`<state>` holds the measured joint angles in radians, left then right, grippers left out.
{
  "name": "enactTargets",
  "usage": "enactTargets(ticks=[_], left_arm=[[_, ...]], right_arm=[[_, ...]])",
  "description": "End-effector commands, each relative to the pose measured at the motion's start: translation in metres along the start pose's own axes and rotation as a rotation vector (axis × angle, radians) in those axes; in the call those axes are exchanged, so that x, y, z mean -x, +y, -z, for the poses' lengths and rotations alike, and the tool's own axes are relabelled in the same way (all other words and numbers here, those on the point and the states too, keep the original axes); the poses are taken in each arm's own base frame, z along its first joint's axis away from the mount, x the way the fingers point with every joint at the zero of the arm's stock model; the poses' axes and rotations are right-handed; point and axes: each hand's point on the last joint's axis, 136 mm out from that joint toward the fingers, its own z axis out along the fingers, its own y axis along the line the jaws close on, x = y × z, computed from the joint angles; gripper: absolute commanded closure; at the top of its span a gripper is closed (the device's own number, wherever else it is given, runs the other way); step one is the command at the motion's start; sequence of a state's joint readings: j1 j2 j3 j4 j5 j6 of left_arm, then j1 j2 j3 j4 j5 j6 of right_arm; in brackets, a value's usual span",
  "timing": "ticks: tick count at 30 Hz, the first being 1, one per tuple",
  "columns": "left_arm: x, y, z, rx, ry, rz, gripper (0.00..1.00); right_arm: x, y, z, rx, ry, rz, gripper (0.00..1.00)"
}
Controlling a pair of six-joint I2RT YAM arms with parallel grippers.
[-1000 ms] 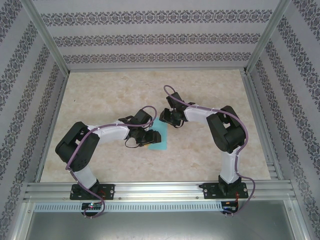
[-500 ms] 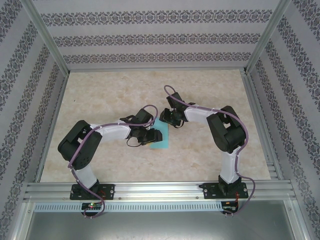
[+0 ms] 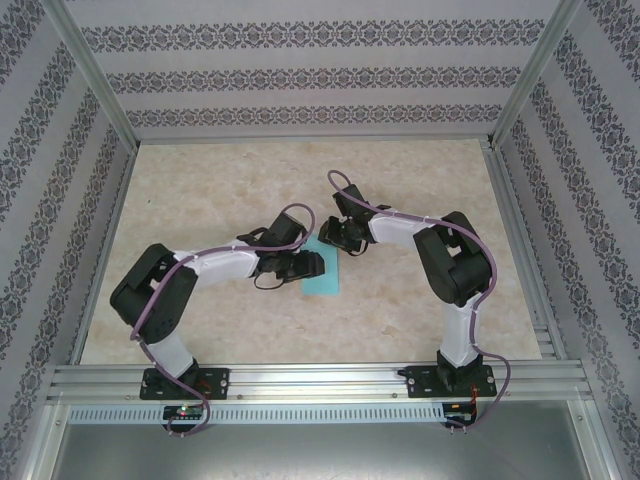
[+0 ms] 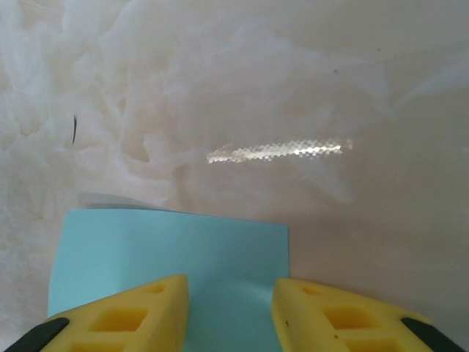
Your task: Fold a paper plane with a square sheet of paper (pick it up from the middle)
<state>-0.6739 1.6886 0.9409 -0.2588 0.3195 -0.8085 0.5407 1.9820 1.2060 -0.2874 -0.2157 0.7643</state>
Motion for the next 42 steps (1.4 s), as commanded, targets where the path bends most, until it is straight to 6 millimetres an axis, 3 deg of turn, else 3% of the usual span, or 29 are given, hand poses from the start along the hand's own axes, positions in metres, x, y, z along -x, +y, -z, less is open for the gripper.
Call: enactTargets(ticks=[1,5,8,13,18,25,42], left_arm=[[0.011,0.006,0.029,0.034,-0.09,-0.024,0.44],[0.017,0.029,0.049,0.069,-0.139,0.041,0.4],[0.021,0.055,0.059,0.103,-0.16,0.12,0.36],[0.022,0.091,0.065,0.124,-0.165,0.238,0.31],[0.022,0.106,0.067,0.141,-0.171,0.281,0.26],[0.02,0.115,0.066,0.156,-0.17,0.301,0.21],[0.018,0.117,0.065,0.156,-0.161,0.305,0.18]], right_arm=[[-0.031,-0.051,-0.015,-0.183,0.103,0.025,0.58],[-0.007,-0.017,0.016,-0.187,0.007,0.172,0.5],[0.0,0.003,0.039,-0.232,-0.066,0.295,0.43],[-0.025,0.019,0.059,-0.324,-0.099,0.471,0.29],[-0.071,0.023,0.051,-0.343,-0.022,0.59,0.19],[-0.108,0.033,0.032,-0.343,0.062,0.686,0.07],[-0.122,0.001,0.006,-0.352,0.184,0.649,0.07]])
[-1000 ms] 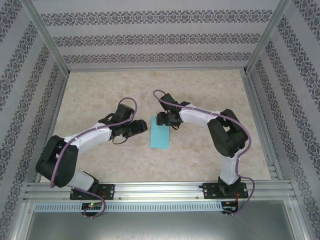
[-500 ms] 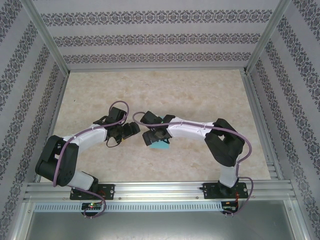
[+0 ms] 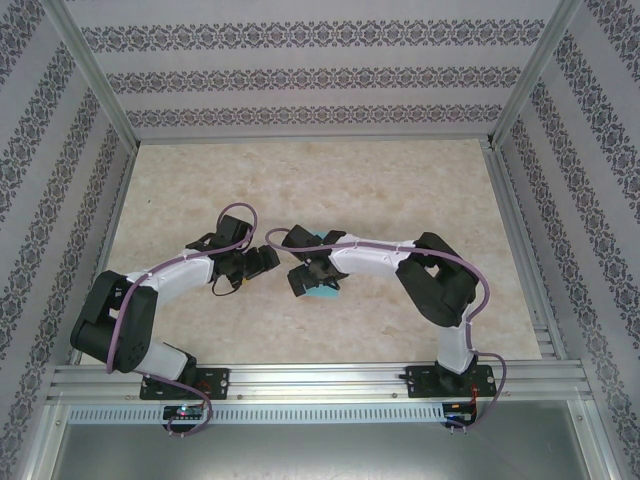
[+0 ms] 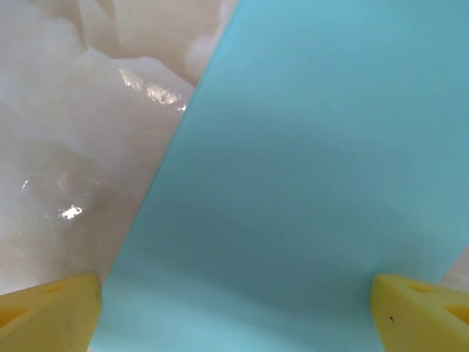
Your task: Fold a paper plane with a square sheet of paper (pick it up from the middle)
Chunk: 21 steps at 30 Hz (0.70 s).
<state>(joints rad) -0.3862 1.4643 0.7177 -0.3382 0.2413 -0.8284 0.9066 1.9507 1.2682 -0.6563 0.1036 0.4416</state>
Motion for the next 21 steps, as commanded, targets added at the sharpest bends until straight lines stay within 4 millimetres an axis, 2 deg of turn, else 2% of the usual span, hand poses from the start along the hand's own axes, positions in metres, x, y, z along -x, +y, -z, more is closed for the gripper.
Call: enactTargets(ticks=[1,7,13,18,21], left_arm=[[0.0,0.004,0.002,0.003,0.002,0.024,0.18],[0.0,0.003,0.002,-0.004,0.007,0.025,0.18],[-0.003,-0.006,0.0,-0.048,0.025,0.015,0.18],[-0.005,-0.036,0.003,-0.205,0.05,-0.027,0.2],[-0.007,-0.058,0.005,-0.287,0.067,-0.064,0.21]], right_arm=[[-0.015,-0.01,-0.016,-0.017,0.056,0.007,0.08],[-0.022,-0.016,-0.022,0.023,0.074,-0.027,0.15],[-0.023,-0.016,-0.025,0.123,0.074,-0.075,0.17],[-0.023,-0.016,-0.027,0.239,0.069,-0.141,0.23],[-0.023,-0.019,-0.029,0.289,0.063,-0.176,0.31]])
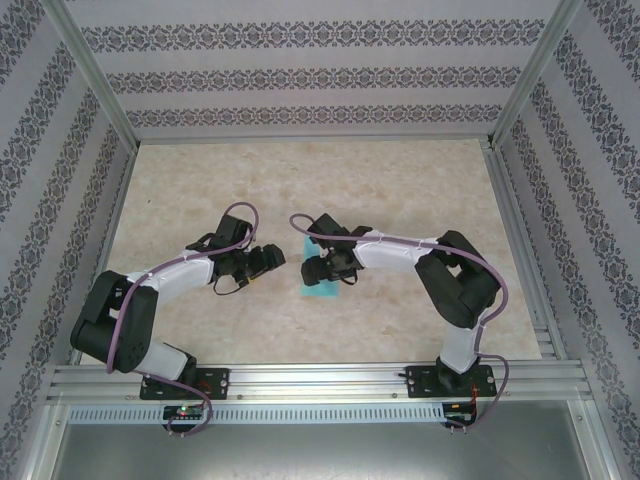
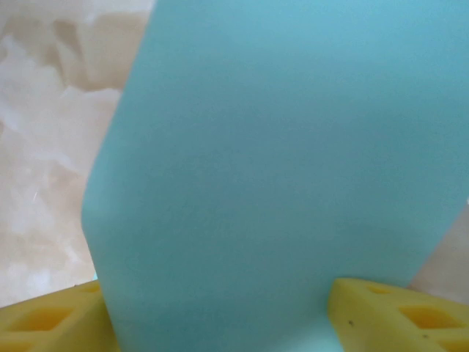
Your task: Fold a paper plane with a square sheet of paper (pick it up from the middle)
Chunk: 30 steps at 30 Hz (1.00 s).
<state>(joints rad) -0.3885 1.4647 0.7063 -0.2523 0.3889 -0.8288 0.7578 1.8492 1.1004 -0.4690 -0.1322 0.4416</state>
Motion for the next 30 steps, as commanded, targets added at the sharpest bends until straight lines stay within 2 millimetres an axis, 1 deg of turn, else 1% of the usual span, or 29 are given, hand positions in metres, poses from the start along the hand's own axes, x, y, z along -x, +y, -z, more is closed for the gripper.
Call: enactTargets(ticks=[1,3,6,10,13,16,18,24,26,30], left_arm=[[0.002,-0.037,-0.001,-0.154,0.014,-0.055,0.22],[-0.002,-0.05,-0.006,-0.192,0.037,-0.071,0.22],[-0.006,-0.064,-0.017,-0.241,0.071,-0.066,0.23],[-0.003,-0.086,-0.028,-0.313,0.095,-0.061,0.24],[0.0,-0.097,-0.034,-0.316,0.102,-0.075,0.24],[0.005,-0.095,-0.041,-0.289,0.093,-0.064,0.25],[0.007,-0.093,-0.047,-0.276,0.092,-0.052,0.27],[0.011,-0.09,-0.059,-0.272,0.098,-0.027,0.42],[0.01,-0.089,-0.064,-0.269,0.109,-0.023,0.47],[0.007,-0.085,-0.071,-0.265,0.129,-0.014,0.49]], right_arm=[[-0.027,-0.011,-0.03,0.07,0.091,-0.056,0.33],[-0.027,-0.014,-0.031,0.093,0.092,-0.072,0.33],[-0.025,-0.012,-0.029,0.142,0.072,-0.079,0.33],[-0.023,-0.012,-0.027,0.199,0.057,-0.083,0.33],[-0.025,-0.015,-0.028,0.2,0.061,-0.08,0.33],[-0.026,-0.015,-0.027,0.205,0.062,-0.069,0.33],[-0.027,-0.014,-0.027,0.209,0.061,-0.062,0.32],[-0.026,-0.013,-0.023,0.218,0.048,-0.042,0.32],[-0.025,-0.012,-0.022,0.22,0.043,-0.032,0.32],[-0.023,-0.008,-0.017,0.23,0.028,-0.016,0.31]])
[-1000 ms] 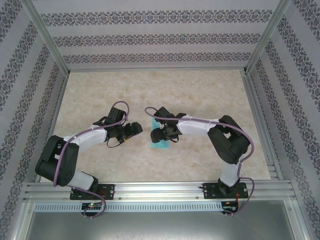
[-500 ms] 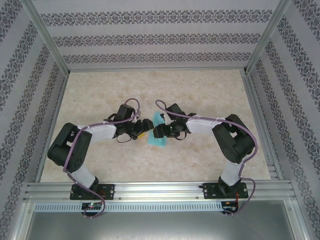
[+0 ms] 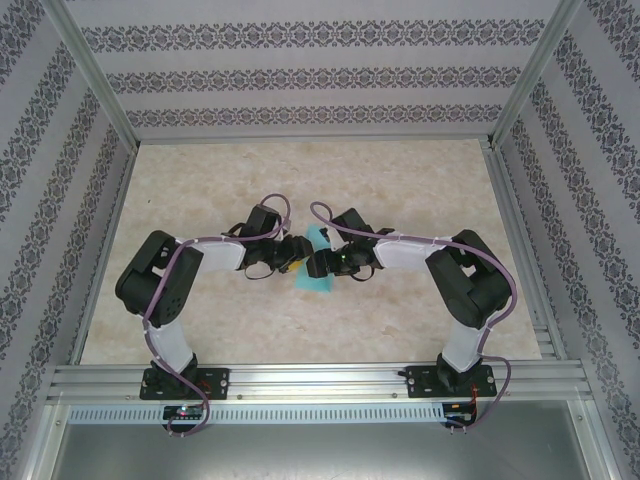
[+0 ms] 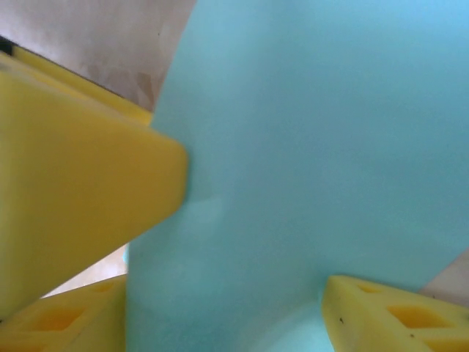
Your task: Fold a paper plane with a square sheet of paper (pick it up from the middle)
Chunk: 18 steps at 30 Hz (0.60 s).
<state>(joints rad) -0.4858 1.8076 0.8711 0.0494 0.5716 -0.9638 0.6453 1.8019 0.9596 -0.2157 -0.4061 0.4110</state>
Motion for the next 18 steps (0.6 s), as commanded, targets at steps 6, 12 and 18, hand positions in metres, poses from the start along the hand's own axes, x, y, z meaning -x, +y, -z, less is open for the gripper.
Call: enactTargets(ticks=[6,12,18], left_arm=[[0.005,-0.012,-0.009,-0.045,0.003,-0.01,0.51],[0.003,-0.003,-0.014,-0.026,0.014,0.007,0.54],[0.003,0.0,-0.015,-0.017,0.016,0.009,0.59]], right_arm=[[-0.02,-0.004,-0.004,-0.004,0.042,0.041,0.26],[0.002,0.012,0.021,0.051,-0.062,0.068,0.21],[0.028,0.013,0.054,0.081,-0.212,0.024,0.21]])
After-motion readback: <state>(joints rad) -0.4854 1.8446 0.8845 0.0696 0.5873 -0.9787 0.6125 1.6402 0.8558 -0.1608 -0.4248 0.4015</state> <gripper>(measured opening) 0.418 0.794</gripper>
